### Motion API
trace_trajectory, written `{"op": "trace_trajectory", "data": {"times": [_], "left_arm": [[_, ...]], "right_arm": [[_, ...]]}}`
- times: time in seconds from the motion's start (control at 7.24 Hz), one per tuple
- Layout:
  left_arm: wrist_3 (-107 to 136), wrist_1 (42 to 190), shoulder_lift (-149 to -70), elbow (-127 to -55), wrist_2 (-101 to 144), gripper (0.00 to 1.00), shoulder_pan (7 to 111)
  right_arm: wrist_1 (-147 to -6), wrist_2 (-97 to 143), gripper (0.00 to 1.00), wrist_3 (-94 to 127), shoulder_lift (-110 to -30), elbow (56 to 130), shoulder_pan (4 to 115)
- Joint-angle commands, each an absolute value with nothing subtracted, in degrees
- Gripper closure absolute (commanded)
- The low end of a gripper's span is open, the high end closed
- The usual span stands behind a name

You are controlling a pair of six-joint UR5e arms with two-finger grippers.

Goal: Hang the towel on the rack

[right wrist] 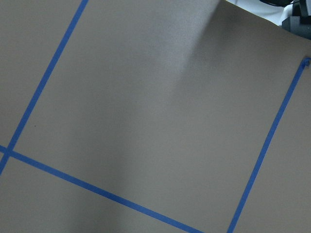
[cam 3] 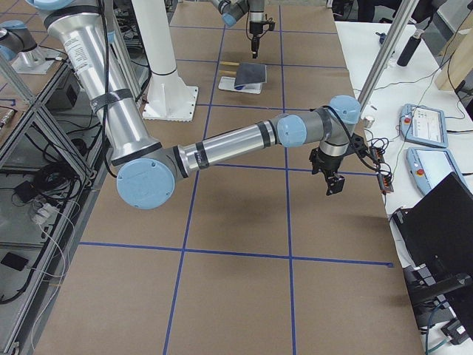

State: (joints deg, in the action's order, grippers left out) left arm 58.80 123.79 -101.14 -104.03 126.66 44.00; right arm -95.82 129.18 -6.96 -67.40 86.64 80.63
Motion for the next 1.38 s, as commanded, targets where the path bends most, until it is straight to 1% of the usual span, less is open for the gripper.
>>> {"op": "trace_trajectory", "data": {"times": [0.0,0.28,0.55,0.69,0.97,1.11,1.24], "left_arm": [[54.9,123.4,-101.1,-102.7,125.9,0.02,45.4],[46.0,120.8,-101.0,-99.3,127.6,0.02,52.8],[29.4,107.3,-101.3,-98.7,128.6,0.02,60.9],[20.8,100.9,-101.4,-98.6,128.6,0.02,65.5],[1.2,87.9,-101.0,-97.6,128.6,0.02,76.8],[-6.2,84.4,-101.0,-94.5,129.1,0.02,84.1],[-13.0,84.6,-100.8,-88.3,129.5,0.02,87.7]], "right_arm": [[-95.4,129.4,0.0,-6.6,-69.9,86.7,81.2],[-94.8,129.0,0.0,-7.3,-75.4,86.7,82.1],[-94.7,129.2,0.0,-7.2,-79.8,86.8,84.3],[-94.0,130.2,0.0,-6.9,-80.7,86.8,86.4],[-94.1,132.8,0.0,-6.9,-80.9,86.7,86.8],[-94.5,132.3,0.0,-6.9,-80.9,86.7,86.9],[-94.6,132.3,0.0,-6.9,-80.9,86.7,87.4]]}}
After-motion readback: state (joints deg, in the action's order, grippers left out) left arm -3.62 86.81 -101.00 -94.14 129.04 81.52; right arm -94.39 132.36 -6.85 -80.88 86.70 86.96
